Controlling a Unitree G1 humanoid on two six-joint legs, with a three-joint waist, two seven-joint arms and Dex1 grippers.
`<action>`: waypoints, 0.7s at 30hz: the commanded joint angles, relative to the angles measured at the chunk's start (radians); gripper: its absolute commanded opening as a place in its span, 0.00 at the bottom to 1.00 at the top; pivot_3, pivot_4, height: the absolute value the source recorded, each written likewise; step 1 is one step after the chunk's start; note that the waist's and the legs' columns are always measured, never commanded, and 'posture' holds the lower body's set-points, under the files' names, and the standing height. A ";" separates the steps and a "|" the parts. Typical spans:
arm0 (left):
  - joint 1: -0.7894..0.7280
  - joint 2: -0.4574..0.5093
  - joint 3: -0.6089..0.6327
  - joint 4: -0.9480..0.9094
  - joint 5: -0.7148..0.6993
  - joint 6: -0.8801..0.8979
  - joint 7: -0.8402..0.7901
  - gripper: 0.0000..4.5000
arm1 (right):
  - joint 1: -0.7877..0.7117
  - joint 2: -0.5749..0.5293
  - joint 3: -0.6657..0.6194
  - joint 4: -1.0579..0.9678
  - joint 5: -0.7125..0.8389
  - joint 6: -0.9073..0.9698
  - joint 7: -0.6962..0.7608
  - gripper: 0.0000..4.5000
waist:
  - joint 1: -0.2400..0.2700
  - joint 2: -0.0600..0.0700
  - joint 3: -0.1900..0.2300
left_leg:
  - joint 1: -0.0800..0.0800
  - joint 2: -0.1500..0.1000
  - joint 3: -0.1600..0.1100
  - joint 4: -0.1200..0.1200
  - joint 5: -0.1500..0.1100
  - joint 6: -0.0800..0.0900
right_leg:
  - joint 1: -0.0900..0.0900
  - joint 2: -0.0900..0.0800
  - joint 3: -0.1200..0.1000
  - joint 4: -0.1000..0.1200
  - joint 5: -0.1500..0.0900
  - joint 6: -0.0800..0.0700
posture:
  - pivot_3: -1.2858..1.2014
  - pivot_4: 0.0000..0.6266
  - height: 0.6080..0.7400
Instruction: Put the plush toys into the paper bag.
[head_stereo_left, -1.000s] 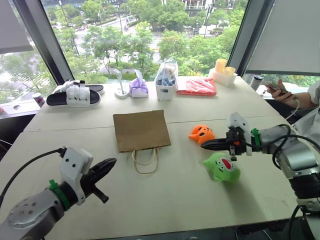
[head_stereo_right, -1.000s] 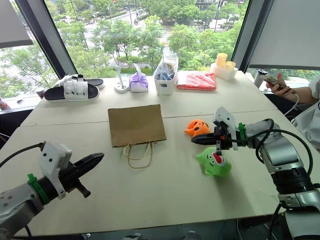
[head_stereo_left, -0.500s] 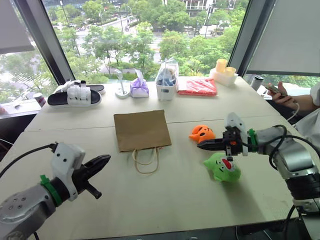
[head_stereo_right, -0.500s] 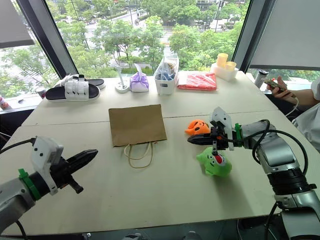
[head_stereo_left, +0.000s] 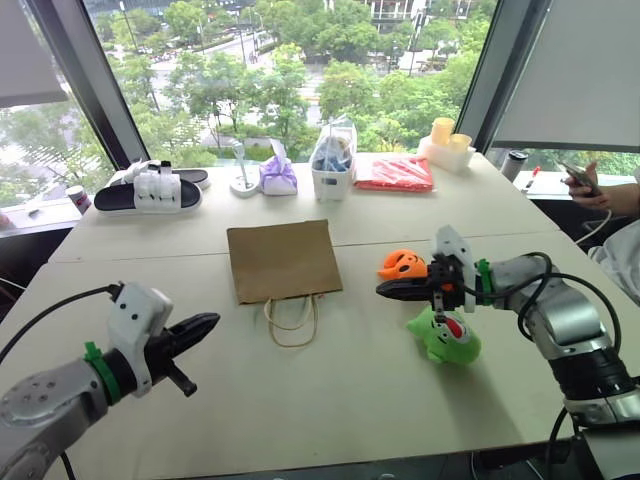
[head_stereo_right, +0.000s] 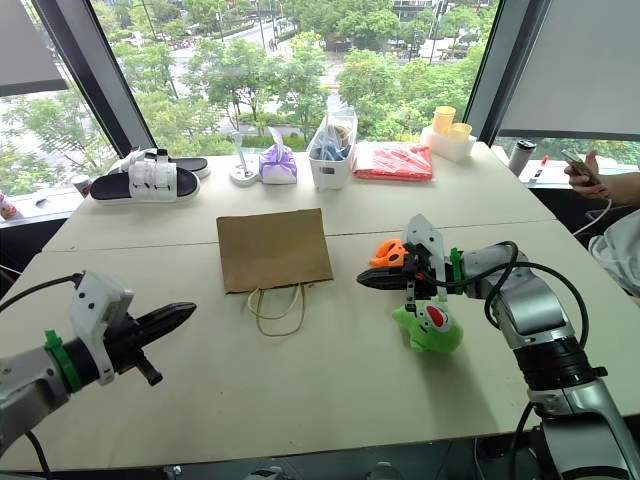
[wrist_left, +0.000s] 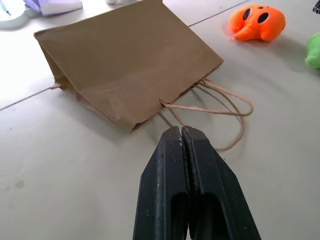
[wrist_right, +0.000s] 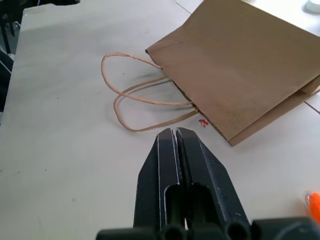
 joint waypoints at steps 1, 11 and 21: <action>-0.066 0.040 -0.097 0.099 0.133 -0.123 -0.096 0.13 | 0.014 0.003 -0.002 -0.055 -0.002 -0.026 -0.012 0.00 | 0.001 0.000 0.000 | 0.000 0.000 0.000 0.000 0.000 0.000 | 0.000 0.000 0.000 0.000 0.000 0.000 | 0.52 0.24 1.00; -0.351 0.093 -0.394 0.560 0.483 -0.597 -0.443 1.00 | 0.083 0.028 -0.029 -0.161 0.017 -0.005 -0.100 0.00 | -0.002 0.000 0.000 | -0.001 0.000 0.002 -0.001 0.001 -0.001 | -0.005 0.000 0.001 0.007 0.001 0.000 | 0.52 0.24 1.00; -0.626 -0.076 -0.561 0.894 0.674 -0.860 -0.494 1.00 | 0.169 0.035 -0.051 -0.270 0.044 0.038 -0.193 0.00 | 0.001 0.000 0.000 | -0.001 -0.001 0.002 0.001 0.002 -0.002 | -0.008 0.000 0.000 0.011 0.001 0.001 | 0.52 0.24 1.00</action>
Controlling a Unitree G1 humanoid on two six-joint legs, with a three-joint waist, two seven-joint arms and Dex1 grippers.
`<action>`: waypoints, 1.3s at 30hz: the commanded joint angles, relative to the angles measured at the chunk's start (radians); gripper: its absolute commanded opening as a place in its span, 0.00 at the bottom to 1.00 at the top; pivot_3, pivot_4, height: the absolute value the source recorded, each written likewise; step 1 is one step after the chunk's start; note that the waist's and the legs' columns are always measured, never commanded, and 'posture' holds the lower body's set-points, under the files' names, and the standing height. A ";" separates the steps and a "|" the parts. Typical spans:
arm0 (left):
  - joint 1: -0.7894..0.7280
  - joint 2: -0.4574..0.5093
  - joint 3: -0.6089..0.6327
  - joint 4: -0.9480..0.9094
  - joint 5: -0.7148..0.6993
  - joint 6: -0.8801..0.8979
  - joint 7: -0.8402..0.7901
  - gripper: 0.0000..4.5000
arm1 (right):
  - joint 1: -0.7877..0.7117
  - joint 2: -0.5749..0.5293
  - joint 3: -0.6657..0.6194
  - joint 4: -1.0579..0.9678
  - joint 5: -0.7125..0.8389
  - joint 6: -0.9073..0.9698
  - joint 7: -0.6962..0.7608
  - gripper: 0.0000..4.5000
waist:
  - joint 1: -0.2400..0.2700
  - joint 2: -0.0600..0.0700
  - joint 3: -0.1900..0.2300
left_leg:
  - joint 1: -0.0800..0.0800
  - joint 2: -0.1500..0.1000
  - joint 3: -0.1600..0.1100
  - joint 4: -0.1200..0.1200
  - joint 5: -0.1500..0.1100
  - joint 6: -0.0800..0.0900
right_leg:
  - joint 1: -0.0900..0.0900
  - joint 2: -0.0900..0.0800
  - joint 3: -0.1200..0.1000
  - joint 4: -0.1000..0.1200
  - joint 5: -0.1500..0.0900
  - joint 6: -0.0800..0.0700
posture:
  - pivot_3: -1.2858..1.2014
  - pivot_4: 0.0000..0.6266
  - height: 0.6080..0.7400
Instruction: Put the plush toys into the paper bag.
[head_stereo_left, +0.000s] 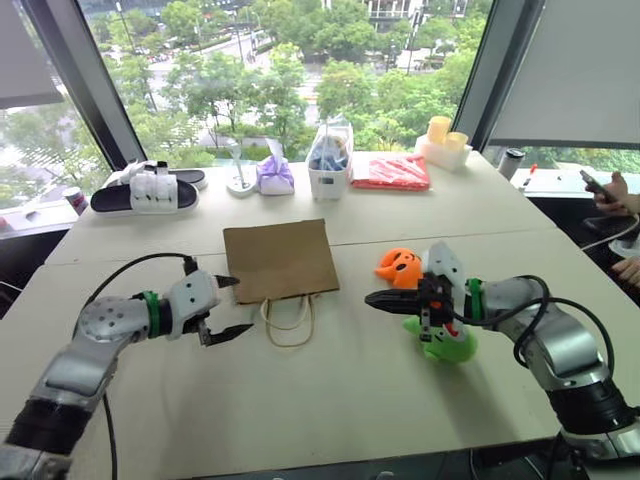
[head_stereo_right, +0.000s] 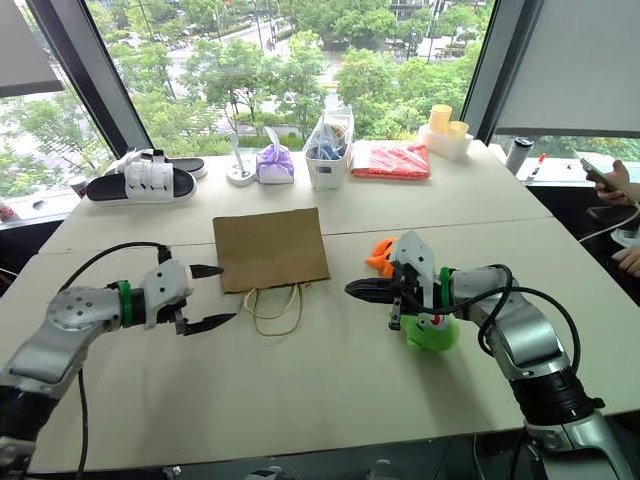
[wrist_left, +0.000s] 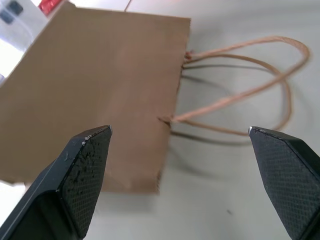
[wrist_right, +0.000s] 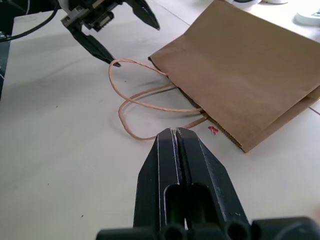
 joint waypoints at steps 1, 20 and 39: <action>-0.069 -0.042 -0.050 0.089 0.073 -0.109 -0.007 1.00 | 0.014 0.000 -0.032 -0.060 0.023 0.009 -0.030 0.00 | -0.001 0.000 0.000 | 0.000 0.000 0.000 0.001 0.000 0.000 | 0.000 0.000 0.000 0.000 0.000 0.001 | 0.52 0.24 1.00; -0.147 -0.143 0.071 -0.080 -0.149 0.227 0.038 0.01 | 0.025 0.119 0.081 -0.058 -0.043 0.030 -0.194 0.00 | -0.025 0.000 0.000 | 0.000 0.000 -0.001 0.001 0.000 0.000 | 0.000 0.001 0.000 0.002 0.001 0.001 | 0.52 0.24 1.00; -0.071 -0.178 0.155 -0.431 -0.340 0.636 0.234 0.01 | -0.244 0.676 0.262 0.542 -0.353 -0.156 -0.575 0.00 | -0.031 -0.001 0.000 | 0.002 0.000 -0.005 0.002 0.005 -0.008 | -0.004 0.002 0.002 0.014 0.001 0.000 | 0.52 0.24 1.00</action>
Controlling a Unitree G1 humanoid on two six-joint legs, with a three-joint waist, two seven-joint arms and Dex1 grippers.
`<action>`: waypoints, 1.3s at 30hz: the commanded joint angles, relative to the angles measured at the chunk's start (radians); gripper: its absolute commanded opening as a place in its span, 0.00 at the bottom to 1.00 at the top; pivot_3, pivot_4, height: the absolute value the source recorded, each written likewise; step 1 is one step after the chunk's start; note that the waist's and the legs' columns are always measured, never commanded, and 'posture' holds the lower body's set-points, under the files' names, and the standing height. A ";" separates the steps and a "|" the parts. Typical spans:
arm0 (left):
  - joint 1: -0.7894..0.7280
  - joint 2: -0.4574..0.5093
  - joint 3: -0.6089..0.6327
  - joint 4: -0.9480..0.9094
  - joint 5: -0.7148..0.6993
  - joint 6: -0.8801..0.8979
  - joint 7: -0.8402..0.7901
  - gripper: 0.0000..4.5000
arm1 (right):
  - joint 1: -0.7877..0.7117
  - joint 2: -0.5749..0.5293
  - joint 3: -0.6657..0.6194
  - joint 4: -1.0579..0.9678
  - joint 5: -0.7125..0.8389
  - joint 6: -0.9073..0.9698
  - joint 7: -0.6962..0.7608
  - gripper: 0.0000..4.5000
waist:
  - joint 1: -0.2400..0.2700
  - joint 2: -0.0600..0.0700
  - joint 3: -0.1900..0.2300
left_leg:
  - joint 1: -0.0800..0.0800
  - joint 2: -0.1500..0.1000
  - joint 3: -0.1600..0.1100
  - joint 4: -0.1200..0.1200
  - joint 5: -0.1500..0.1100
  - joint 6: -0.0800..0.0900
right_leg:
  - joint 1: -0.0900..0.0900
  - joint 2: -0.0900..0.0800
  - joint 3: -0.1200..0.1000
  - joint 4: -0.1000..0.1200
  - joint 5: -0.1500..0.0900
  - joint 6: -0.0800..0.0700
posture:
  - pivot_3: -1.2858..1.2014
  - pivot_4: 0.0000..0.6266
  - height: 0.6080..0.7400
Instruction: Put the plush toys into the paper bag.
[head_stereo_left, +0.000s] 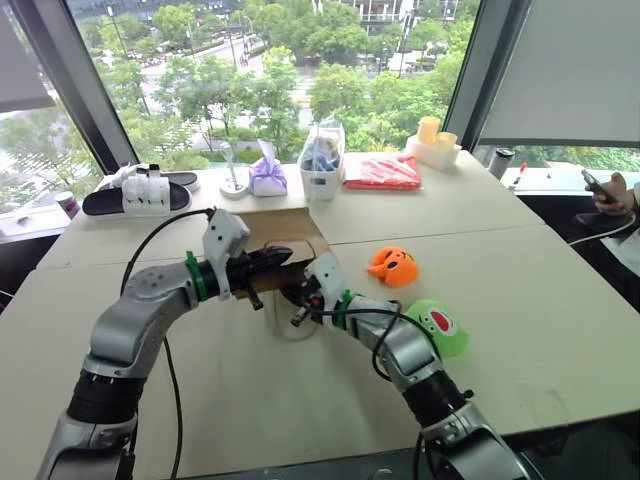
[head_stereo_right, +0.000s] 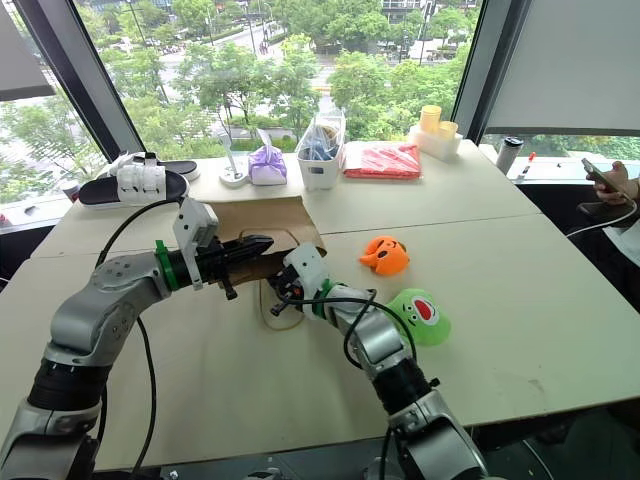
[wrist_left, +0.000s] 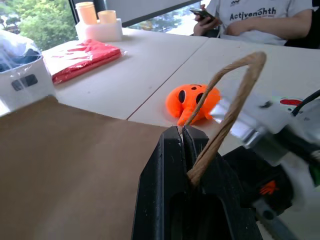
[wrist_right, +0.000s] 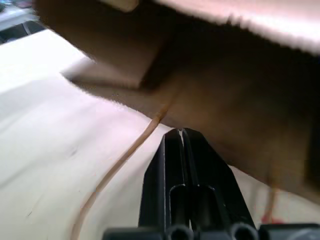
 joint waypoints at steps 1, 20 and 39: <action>0.012 0.005 0.031 -0.060 -0.013 -0.002 0.023 0.01 | -0.029 0.010 0.019 0.030 -0.025 -0.042 0.027 0.00 | -0.002 0.000 0.000 | 0.000 0.000 0.000 0.000 0.000 0.000 | 0.000 0.000 0.000 0.000 0.000 0.000 | 0.52 0.24 1.00; -0.010 -0.061 0.152 -0.123 -0.189 0.136 0.187 0.01 | -0.003 0.027 0.014 0.125 -0.089 -0.074 0.010 0.00 | -0.025 0.000 0.000 | 0.001 0.001 0.000 -0.001 0.001 -0.001 | 0.000 0.002 0.000 0.001 0.000 -0.001 | 0.52 0.24 1.00; -0.234 0.021 0.246 -0.118 -0.273 0.180 0.292 0.01 | 0.016 -0.019 0.025 0.217 -0.187 -0.160 -0.004 0.00 | -0.026 -0.001 -0.001 | 0.003 0.001 -0.001 -0.001 0.001 -0.002 | 0.002 0.002 0.000 0.001 0.001 -0.002 | 0.52 0.24 1.00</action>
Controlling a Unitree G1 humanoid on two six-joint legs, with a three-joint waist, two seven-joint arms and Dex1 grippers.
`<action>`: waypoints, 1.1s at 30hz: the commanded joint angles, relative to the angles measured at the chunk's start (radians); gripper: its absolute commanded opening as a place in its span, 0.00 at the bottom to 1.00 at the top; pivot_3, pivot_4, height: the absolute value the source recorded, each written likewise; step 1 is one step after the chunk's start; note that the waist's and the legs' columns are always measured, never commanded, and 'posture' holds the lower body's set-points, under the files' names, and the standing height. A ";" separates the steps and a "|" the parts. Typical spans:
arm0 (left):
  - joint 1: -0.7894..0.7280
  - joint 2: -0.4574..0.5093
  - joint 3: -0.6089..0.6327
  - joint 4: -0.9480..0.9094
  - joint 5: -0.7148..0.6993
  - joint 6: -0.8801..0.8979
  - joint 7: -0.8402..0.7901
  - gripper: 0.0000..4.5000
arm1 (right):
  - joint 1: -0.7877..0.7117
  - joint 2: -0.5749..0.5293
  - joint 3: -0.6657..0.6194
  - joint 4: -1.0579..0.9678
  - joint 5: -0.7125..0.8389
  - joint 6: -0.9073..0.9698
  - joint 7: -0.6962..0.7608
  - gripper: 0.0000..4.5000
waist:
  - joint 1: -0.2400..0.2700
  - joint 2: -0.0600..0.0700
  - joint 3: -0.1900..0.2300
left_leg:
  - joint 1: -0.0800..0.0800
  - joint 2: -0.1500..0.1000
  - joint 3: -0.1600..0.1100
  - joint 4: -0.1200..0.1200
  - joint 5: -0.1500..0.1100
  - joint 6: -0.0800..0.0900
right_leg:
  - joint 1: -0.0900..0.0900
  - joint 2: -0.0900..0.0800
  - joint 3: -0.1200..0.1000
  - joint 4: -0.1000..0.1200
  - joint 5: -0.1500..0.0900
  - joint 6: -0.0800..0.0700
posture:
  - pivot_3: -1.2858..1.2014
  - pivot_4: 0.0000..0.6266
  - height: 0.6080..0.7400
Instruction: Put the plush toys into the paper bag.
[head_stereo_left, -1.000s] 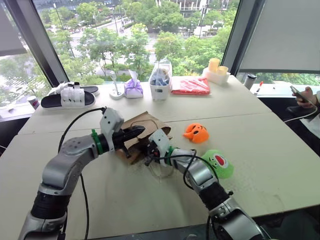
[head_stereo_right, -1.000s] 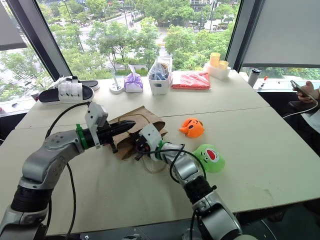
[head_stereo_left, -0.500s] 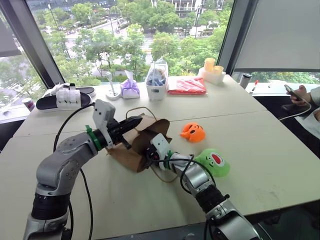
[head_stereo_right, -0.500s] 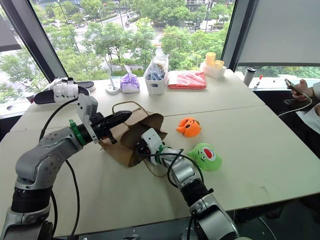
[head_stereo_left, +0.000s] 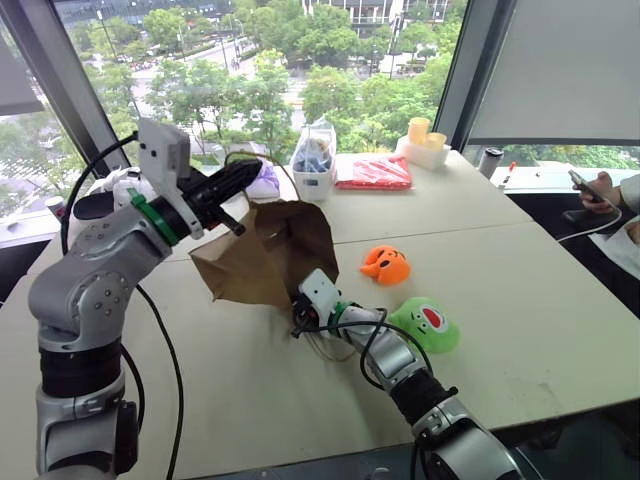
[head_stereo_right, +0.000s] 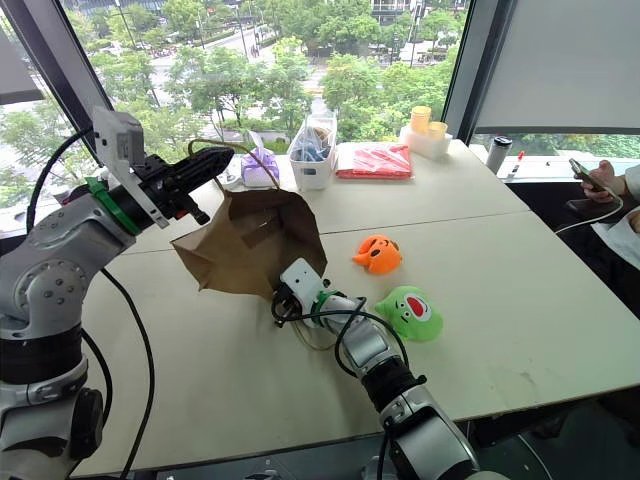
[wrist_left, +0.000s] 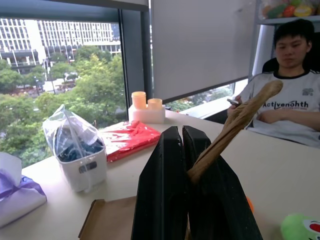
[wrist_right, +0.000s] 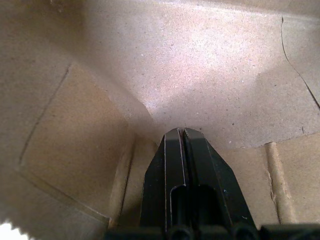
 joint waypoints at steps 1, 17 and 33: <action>-0.013 0.013 0.022 -0.036 -0.014 -0.015 0.004 0.01 | 0.012 -0.010 0.001 0.026 -0.018 0.018 0.002 0.00 | 0.000 0.000 0.000 | 0.000 0.000 0.000 0.000 0.000 0.000 | 0.000 0.000 0.000 0.000 0.000 0.000 | 0.52 0.24 1.00; 0.485 -0.086 -0.243 -0.086 0.213 -0.271 -0.097 0.00 | 0.182 -0.359 -0.231 -0.787 0.236 0.561 0.179 0.28 | 0.023 -0.011 0.000 | -0.008 -0.002 0.003 0.000 -0.002 0.004 | -0.005 -0.002 0.004 -0.007 -0.001 0.002 | 0.52 0.24 1.00; 0.478 -0.125 -0.226 -0.087 0.225 -0.295 -0.077 0.00 | 0.157 -0.527 -0.324 -0.874 0.340 0.655 0.214 0.47 | 0.032 -0.004 0.001 | -0.003 0.015 0.007 0.000 0.000 0.000 | 0.002 0.015 0.001 -0.016 0.007 -0.011 | 0.52 0.24 1.00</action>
